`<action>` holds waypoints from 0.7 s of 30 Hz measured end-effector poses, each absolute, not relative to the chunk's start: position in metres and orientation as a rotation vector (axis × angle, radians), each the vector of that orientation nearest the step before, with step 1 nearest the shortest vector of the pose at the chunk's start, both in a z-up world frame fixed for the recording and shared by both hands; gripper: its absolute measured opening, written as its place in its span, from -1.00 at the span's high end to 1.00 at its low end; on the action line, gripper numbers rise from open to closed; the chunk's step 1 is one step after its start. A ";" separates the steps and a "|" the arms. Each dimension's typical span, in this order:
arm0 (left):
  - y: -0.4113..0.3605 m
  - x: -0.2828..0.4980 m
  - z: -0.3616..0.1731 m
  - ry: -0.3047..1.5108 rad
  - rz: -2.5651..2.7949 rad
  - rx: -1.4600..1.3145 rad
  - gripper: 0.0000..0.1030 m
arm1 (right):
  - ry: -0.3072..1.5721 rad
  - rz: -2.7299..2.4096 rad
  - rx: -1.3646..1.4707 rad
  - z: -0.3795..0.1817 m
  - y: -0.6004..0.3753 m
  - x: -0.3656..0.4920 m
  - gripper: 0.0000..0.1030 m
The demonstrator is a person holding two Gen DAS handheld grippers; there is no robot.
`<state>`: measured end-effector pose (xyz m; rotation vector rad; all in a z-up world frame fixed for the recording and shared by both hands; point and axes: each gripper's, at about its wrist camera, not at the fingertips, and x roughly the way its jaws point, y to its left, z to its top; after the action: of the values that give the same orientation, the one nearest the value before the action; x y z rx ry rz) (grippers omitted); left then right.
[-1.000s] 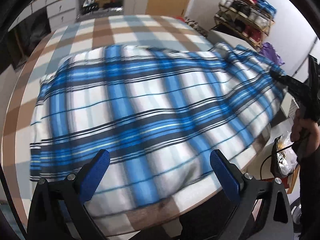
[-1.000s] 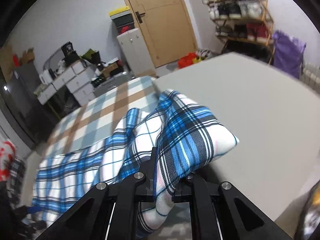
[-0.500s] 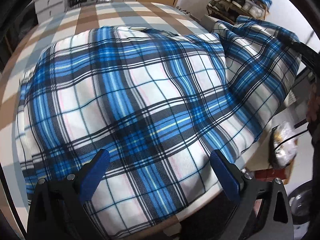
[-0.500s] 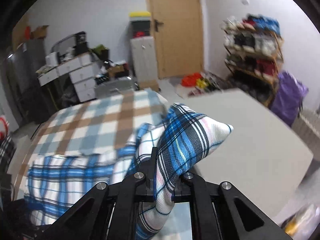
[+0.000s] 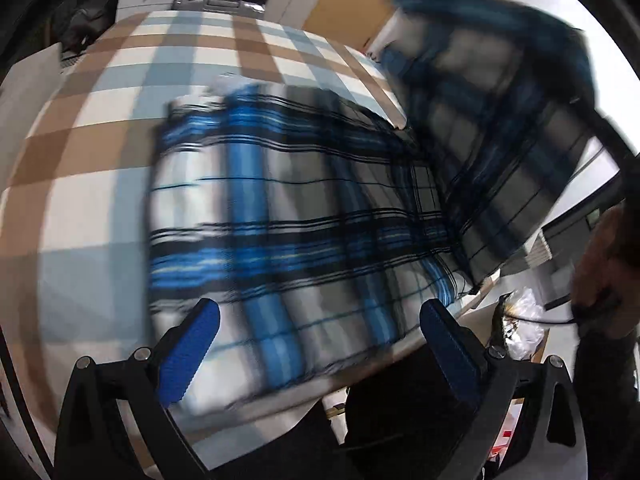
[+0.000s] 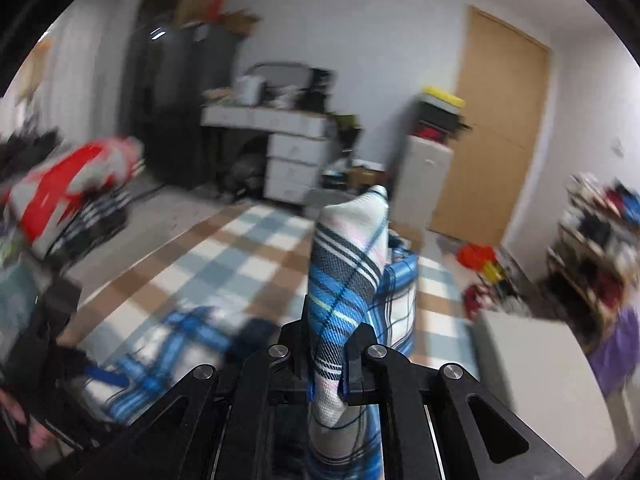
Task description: Fold large clothes
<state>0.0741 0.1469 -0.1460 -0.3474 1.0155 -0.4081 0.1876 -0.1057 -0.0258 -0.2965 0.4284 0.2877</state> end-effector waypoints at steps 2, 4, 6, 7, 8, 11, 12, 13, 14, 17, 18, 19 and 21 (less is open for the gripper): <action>0.160 0.064 -0.142 1.006 -0.400 -0.344 -0.88 | 0.476 0.357 -0.322 -0.047 -0.069 0.186 0.84; 0.178 0.055 -0.139 0.987 -0.399 -0.358 -0.89 | 0.507 0.399 -0.370 -0.072 -0.040 0.183 0.84; 0.193 0.053 -0.136 0.976 -0.404 -0.388 -0.88 | 0.573 0.446 -0.430 -0.107 -0.013 0.180 0.84; 0.206 0.053 -0.135 0.968 -0.400 -0.412 -0.88 | 0.597 0.463 -0.429 -0.120 -0.007 0.179 0.83; 0.214 0.055 -0.134 0.962 -0.384 -0.427 -0.88 | 0.646 0.488 -0.430 -0.138 0.001 0.180 0.83; 0.231 0.068 -0.125 0.936 -0.413 -0.504 -0.88 | 0.687 0.505 -0.405 -0.161 0.003 0.178 0.82; 0.232 0.072 -0.121 0.925 -0.455 -0.540 -0.88 | 0.702 0.513 -0.386 -0.165 0.000 0.179 0.82; 0.231 0.081 -0.115 0.916 -0.497 -0.565 -0.89 | 0.707 0.516 -0.363 -0.166 -0.005 0.180 0.80; 0.228 0.090 -0.110 0.911 -0.537 -0.575 -0.89 | 0.709 0.526 -0.330 -0.167 -0.009 0.181 0.79; 0.203 0.128 -0.097 0.921 -0.676 -0.585 -0.91 | 0.715 0.545 -0.261 -0.166 -0.017 0.178 0.78; 0.196 0.135 -0.097 0.936 -0.690 -0.590 -0.91 | 0.716 0.554 -0.238 -0.167 -0.020 0.178 0.77; 0.181 0.154 -0.096 0.960 -0.682 -0.591 -0.91 | 0.722 0.559 -0.217 -0.168 -0.023 0.177 0.77; 0.156 0.174 -0.096 1.014 -0.704 -0.545 -0.91 | 0.722 0.557 -0.183 -0.170 -0.028 0.175 0.77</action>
<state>0.1738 0.1565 -0.0957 -0.5448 1.0144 -0.7045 0.1748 -0.0281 -0.1701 -0.1825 0.7218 0.5570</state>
